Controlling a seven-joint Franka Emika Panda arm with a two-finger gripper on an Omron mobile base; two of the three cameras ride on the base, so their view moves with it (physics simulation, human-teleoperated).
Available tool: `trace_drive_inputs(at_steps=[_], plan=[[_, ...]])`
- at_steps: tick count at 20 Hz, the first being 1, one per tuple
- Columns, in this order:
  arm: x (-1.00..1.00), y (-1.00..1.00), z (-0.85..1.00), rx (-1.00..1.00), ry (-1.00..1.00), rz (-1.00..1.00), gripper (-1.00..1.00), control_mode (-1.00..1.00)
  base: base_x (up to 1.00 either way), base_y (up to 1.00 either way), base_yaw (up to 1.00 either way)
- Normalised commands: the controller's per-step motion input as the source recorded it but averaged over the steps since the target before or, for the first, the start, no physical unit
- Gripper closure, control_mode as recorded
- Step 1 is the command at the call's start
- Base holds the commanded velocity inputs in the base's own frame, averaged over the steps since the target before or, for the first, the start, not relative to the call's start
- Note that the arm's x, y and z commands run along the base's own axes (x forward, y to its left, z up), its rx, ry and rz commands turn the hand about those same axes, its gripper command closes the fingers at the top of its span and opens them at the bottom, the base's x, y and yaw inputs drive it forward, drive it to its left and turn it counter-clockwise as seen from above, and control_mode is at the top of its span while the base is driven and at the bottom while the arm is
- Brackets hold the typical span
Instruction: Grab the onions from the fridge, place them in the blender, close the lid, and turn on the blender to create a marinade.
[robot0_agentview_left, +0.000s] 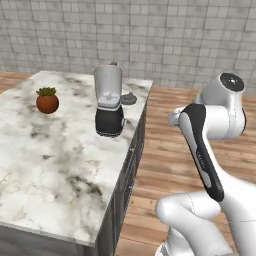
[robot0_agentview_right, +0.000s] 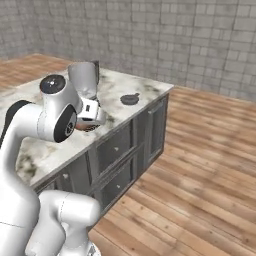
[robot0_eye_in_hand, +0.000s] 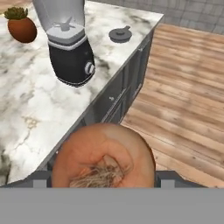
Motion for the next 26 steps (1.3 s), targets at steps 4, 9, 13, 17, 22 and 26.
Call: trace_drive_inputs(at_steps=[4, 9, 13, 17, 22, 26], plan=[[0.0, 0.0, 0.0, 0.0, 0.0, 0.0, 1.0, 1.0, 0.33, -0.86, 0.56], [0.0, 0.0, 0.0, 0.0, 0.0, 0.0, 1.0, 1.0, 0.17, -0.97, 0.52], [0.0, 0.0, 0.0, 0.0, 0.0, 0.0, 1.0, 1.0, 0.33, -0.89, 0.53], [0.0, 0.0, 0.0, 0.0, 0.0, 0.0, 1.0, 1.0, 0.54, -0.71, 0.5], [0.0, 0.0, 0.0, 0.0, 0.0, 0.0, 1.0, 1.0, 0.47, -0.64, 0.48], [0.0, 0.0, 0.0, 0.0, 0.0, 0.0, 1.0, 1.0, 0.44, -0.45, 0.47]])
